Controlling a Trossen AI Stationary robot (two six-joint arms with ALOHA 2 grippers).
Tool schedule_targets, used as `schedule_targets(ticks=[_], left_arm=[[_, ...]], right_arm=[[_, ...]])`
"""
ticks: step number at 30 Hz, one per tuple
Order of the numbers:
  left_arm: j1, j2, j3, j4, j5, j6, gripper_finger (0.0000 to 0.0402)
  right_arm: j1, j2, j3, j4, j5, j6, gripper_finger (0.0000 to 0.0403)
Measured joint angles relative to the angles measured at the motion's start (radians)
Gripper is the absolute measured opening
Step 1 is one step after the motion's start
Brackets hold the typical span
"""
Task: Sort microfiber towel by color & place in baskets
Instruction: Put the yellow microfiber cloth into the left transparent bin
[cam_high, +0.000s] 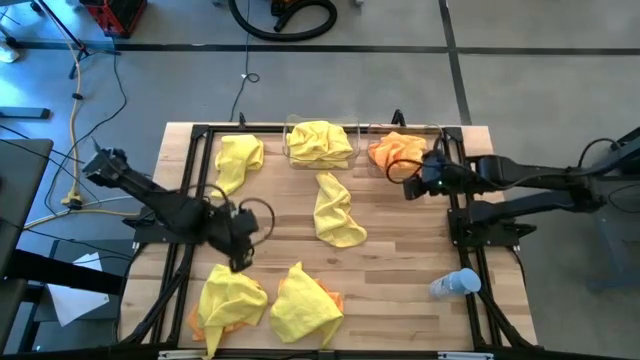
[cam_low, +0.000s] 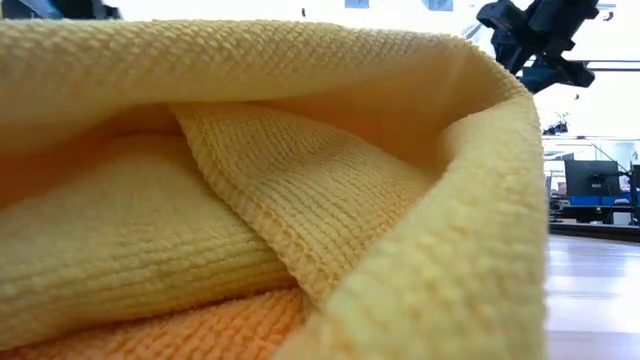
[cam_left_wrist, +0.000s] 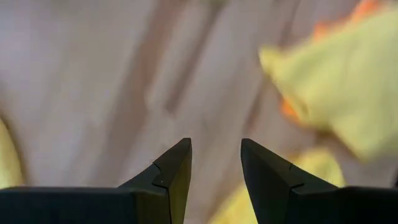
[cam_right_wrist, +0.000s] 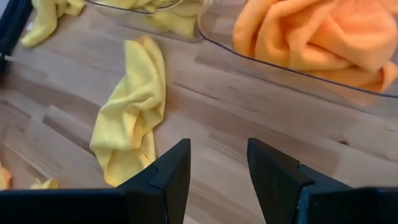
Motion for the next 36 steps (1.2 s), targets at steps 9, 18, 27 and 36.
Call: schedule_targets(ticks=[9,18,27,36], left_arm=[[-0.14,0.176,-0.015,0.012,0.311,-0.153,0.0129],[-0.202,0.349,-0.016,0.054,0.36,-0.158,0.0127],[-0.181,0.433,-0.003,0.11,0.34,-0.234,0.001],[-0.18,0.295,0.183,-0.075,0.154,-0.363,0.0001]], right_arm=[[0.058,0.0,0.0,-0.001,-0.039,-0.119,0.0154],[0.078,0.0,0.0,-0.001,-0.074,-0.272,0.0154],[0.078,0.0,0.0,-0.004,-0.085,-0.351,0.0154],[0.078,0.0,0.0,-0.015,-0.106,-0.374,0.0154]])
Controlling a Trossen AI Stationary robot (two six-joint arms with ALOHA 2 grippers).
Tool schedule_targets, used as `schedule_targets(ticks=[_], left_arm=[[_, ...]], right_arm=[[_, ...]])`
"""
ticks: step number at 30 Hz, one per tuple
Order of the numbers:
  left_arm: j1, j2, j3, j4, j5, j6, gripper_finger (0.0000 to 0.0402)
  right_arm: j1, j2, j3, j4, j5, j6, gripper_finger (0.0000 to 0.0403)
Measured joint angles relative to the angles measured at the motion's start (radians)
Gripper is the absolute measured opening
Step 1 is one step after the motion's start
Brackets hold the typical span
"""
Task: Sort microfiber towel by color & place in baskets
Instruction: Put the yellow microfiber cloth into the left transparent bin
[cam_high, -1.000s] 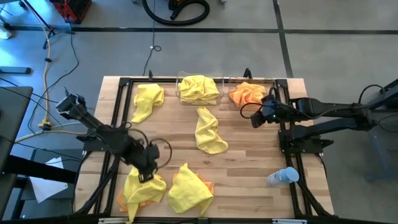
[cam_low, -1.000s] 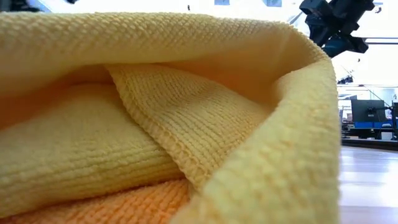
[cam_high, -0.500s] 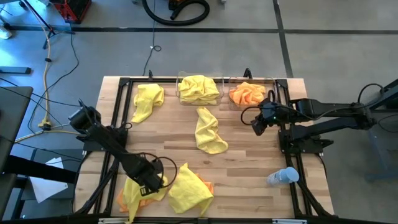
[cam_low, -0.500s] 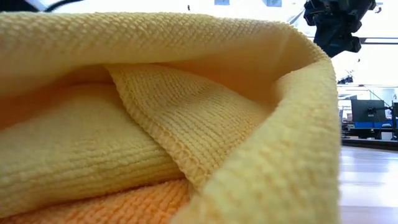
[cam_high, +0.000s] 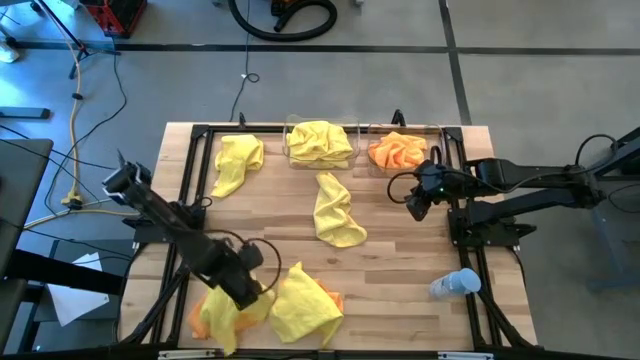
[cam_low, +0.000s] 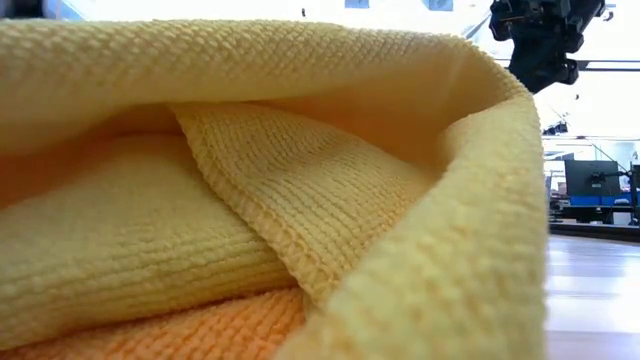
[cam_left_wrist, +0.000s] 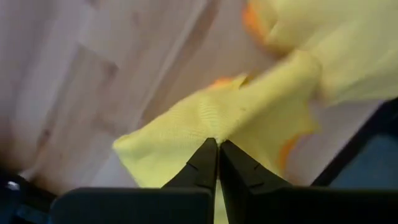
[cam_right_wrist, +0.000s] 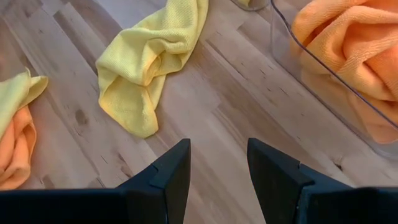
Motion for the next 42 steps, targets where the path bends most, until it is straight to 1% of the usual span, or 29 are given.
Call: schedule_targets(ticks=[4,6,10,13,18,20,23,25,28,31,34,37,39,42], left_arm=[[0.001,-0.055,0.117,-0.072,-0.211,-0.007,0.0001],[0.01,-0.074,0.171,-0.098,-0.317,0.016,0.0],[0.069,-0.096,0.257,-0.102,-0.477,0.153,0.0],[0.159,-0.105,0.312,-0.099,-0.546,0.29,0.0],[0.392,-0.107,0.426,-0.06,-0.555,0.609,0.0],[0.504,-0.109,0.466,0.006,-0.524,0.765,0.0],[0.678,-0.108,0.511,0.148,-0.414,1.012,0.0],[0.79,-0.108,0.517,0.28,-0.304,1.146,0.0],[0.945,-0.091,0.517,0.438,-0.108,1.278,0.0],[1.063,-0.044,0.517,0.521,0.063,1.339,0.0],[1.142,0.02,0.516,0.55,0.186,1.383,0.0],[1.188,0.087,0.516,0.579,0.214,1.432,0.0],[1.211,0.131,0.516,0.626,0.231,1.449,0.0],[1.238,0.2,0.516,0.719,0.339,1.452,0.0]], right_arm=[[0.0,0.0,0.0,0.001,0.0,-0.023,0.0154],[0.0,0.0,0.0,0.007,0.0,-0.028,0.0154],[0.0,0.0,0.0,0.036,0.025,-0.03,0.0154],[0.0,0.0,0.0,0.056,0.039,-0.03,0.0154],[0.0,0.0,0.0,0.093,0.076,-0.025,0.0154],[0.0,0.0,0.0,0.104,0.087,-0.022,0.0154],[0.0,0.0,0.0,0.12,0.109,-0.012,0.0154],[0.0,0.0,0.0,0.123,0.133,0.013,0.0154],[0.0,0.0,0.0,0.14,0.169,0.046,0.0154],[0.0,0.0,0.0,0.157,0.215,0.088,0.0154],[-0.001,0.0,0.0,0.16,0.264,0.136,0.0154],[-0.001,0.0,0.0,0.16,0.304,0.176,0.0154],[-0.001,0.0,0.0,0.16,0.323,0.204,0.0154],[-0.001,0.0,0.0,0.16,0.347,0.249,0.0154]])
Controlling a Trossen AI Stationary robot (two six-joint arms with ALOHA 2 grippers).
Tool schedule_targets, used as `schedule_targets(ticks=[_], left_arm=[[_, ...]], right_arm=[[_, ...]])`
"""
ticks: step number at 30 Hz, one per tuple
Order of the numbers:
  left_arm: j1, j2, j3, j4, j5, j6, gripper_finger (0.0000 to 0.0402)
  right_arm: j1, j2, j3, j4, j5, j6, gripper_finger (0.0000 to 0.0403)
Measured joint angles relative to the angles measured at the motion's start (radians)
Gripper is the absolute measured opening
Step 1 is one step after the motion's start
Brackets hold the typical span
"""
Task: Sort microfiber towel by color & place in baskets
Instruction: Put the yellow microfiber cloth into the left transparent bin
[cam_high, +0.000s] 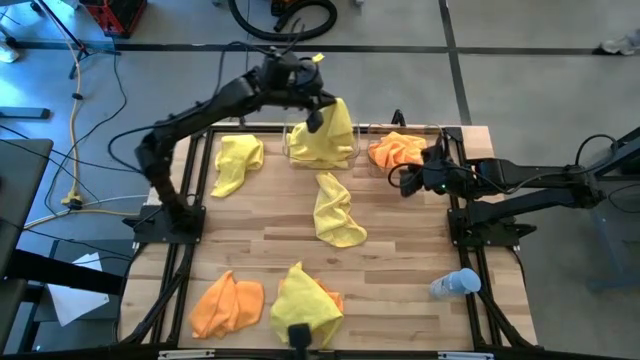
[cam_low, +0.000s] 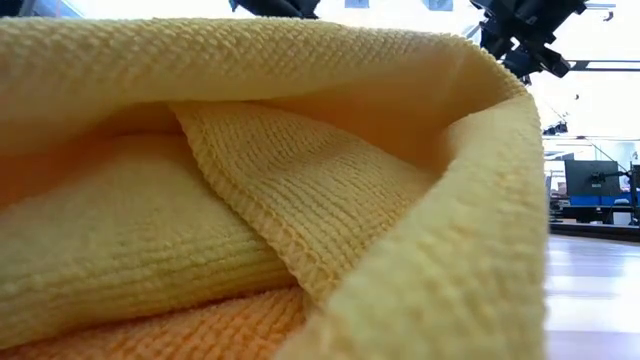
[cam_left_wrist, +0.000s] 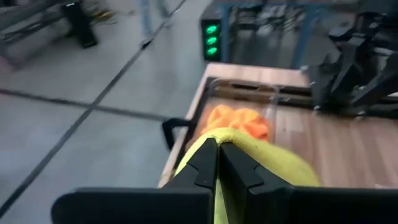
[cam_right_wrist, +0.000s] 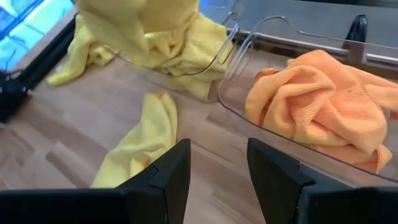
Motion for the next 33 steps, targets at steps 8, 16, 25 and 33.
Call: schedule_targets(ticks=[8,16,25,33], left_arm=[[0.048,0.114,0.0,0.077,0.085,-0.007,0.0],[0.064,0.185,0.0,-0.088,-0.14,0.095,0.0],[-0.008,0.327,0.0,-0.068,-0.089,0.125,0.0],[-0.056,0.452,0.0,-0.037,-0.091,0.123,0.0]], right_arm=[[0.0,0.0,0.0,0.0,0.02,0.09,0.0154],[0.0,0.0,0.0,0.0,0.049,0.139,0.0154],[0.0,0.0,0.0,-0.001,0.049,0.173,0.0154],[0.0,0.0,0.0,-0.001,0.049,0.178,0.0154]])
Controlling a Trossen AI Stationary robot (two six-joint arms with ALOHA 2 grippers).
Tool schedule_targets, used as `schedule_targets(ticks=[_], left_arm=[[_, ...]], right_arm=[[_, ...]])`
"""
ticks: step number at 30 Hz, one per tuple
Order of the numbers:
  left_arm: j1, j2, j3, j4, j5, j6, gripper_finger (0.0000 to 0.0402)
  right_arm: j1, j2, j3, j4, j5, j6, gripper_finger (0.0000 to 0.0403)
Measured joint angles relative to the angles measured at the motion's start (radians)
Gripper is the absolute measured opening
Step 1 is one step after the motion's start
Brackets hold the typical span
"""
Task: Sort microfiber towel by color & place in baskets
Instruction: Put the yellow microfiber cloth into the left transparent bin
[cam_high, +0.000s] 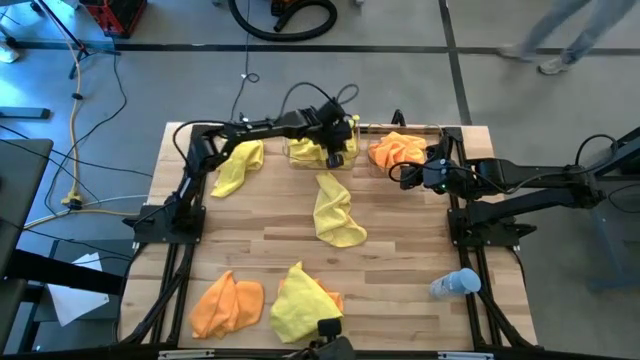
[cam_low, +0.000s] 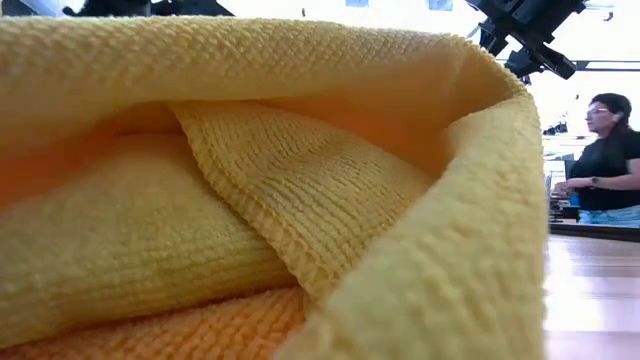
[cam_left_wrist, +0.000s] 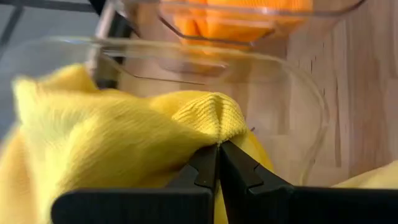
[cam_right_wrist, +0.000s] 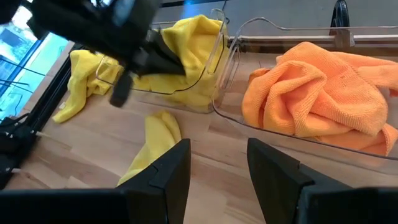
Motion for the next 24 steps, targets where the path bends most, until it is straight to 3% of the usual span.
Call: schedule_targets(ticks=[9,15,24], left_arm=[[-0.005,0.016,0.0,0.003,-0.033,-0.069,0.0006],[-0.004,-0.035,0.0,0.007,-0.058,-0.158,0.0046],[-0.003,-0.132,0.0,-0.072,-0.055,-0.119,0.0103]], right_arm=[[0.0,0.0,0.0,0.0,0.0,0.0,0.0154],[0.0,0.0,0.0,0.0,-0.001,0.0,0.0154],[0.0,0.0,0.0,-0.005,-0.002,0.0,0.0154]])
